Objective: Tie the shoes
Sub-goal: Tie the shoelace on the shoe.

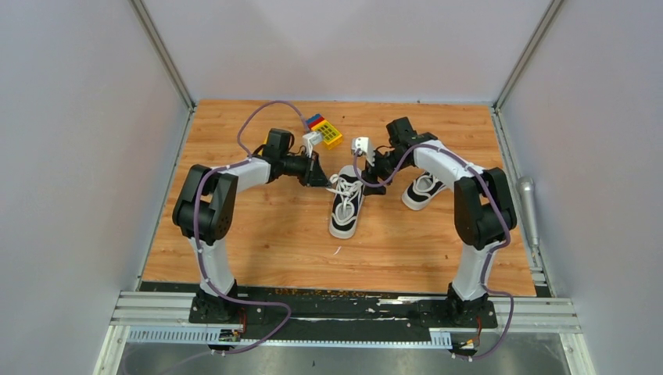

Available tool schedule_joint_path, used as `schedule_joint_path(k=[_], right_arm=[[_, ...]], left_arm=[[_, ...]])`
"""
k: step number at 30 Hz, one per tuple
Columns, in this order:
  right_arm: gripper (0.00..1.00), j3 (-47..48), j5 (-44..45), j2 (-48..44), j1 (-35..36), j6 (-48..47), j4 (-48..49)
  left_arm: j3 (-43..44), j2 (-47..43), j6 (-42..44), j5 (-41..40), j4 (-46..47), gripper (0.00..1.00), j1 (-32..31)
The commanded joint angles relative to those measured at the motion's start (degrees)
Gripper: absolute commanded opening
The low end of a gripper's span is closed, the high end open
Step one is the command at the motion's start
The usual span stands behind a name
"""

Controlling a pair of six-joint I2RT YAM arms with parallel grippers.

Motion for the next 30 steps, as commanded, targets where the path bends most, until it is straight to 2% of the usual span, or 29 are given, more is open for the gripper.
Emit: schedule_joint_path(k=[1, 6, 9, 12, 15, 18, 21, 25, 30], right_arm=[[0.64, 4.0, -3.1, 2.9, 1.3, -8.6, 2.9], [0.6, 7.4, -3.2, 7.5, 3.2, -12.2, 2.7], [0.54, 9.7, -3.0, 9.7, 3.5, -13.7, 1.0], [0.43, 10.4, -1.6, 10.4, 3.5, -15.8, -1.6], [0.26, 10.2, -0.2, 9.2, 3.1, -16.3, -4.0], [0.17, 7.9, -0.8, 5.8, 2.7, -16.4, -5.3], [0.02, 3.9, -1.3, 0.9, 2.7, -16.0, -5.5], [0.0, -0.5, -0.7, -3.3, 2.7, -13.0, -5.4], [0.0, -4.1, 1.4, -3.9, 2.6, -8.4, -5.4]], left_arm=[[2.0, 1.0, 2.3, 1.7, -1.9, 0.0, -0.2], [1.8, 0.7, 2.6, 1.6, -1.8, 0.0, -0.4], [1.8, 0.5, 2.8, 1.6, -1.8, 0.0, -0.4], [1.8, 0.2, 3.0, 1.6, -2.0, 0.0, -0.5], [1.8, 0.2, 3.4, 1.5, -2.4, 0.0, -0.5], [1.7, 0.1, 3.4, 1.4, -2.5, 0.0, -0.5], [1.5, 0.0, 3.1, 0.8, -2.3, 0.0, -0.5], [1.5, -0.3, 3.6, -1.4, -3.3, 0.0, -0.4], [1.5, -0.8, 5.6, -4.2, -6.3, 0.0, -0.3]])
